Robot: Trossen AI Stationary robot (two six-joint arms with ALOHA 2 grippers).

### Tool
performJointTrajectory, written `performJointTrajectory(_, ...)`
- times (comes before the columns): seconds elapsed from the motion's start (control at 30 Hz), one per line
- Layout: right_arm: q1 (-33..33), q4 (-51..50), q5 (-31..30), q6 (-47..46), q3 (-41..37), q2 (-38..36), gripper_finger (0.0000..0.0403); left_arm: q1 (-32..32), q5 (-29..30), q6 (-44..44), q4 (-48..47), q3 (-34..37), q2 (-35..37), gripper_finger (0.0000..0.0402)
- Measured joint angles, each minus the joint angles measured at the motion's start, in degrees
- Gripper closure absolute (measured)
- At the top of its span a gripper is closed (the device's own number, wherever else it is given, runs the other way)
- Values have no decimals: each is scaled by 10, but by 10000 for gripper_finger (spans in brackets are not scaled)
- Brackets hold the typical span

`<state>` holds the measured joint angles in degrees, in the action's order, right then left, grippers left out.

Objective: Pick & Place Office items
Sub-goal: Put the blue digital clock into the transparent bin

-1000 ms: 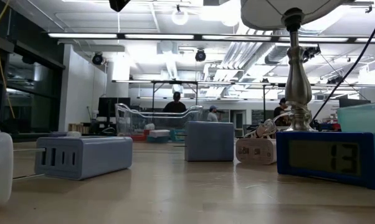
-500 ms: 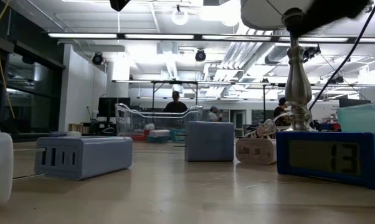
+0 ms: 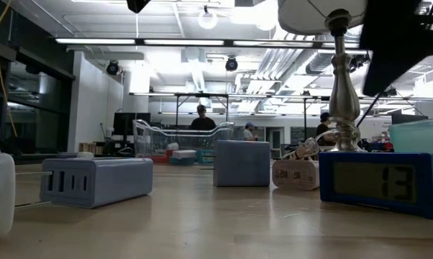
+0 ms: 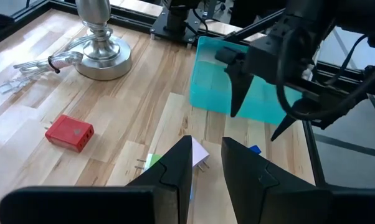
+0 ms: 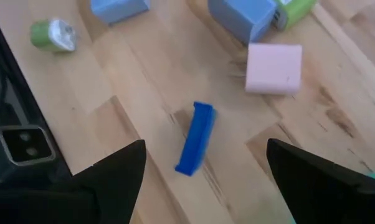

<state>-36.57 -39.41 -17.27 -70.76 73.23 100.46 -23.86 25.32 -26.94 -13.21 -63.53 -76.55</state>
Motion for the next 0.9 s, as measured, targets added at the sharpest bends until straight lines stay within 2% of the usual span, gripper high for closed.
performJointTrajectory(0.3,27,22,82,-1,0,4,82,0,0,0,0,0,0,319)
performJointTrajectory(0.5,20,57,131,-64,0,4,82,0,0,0,0,0,0,319)
performJointTrajectory(0.7,-13,69,114,-130,0,3,82,0,0,0,1,0,0,319)
performJointTrajectory(0.9,-28,55,78,-136,0,32,82,0,0,0,2,-1,0,319)
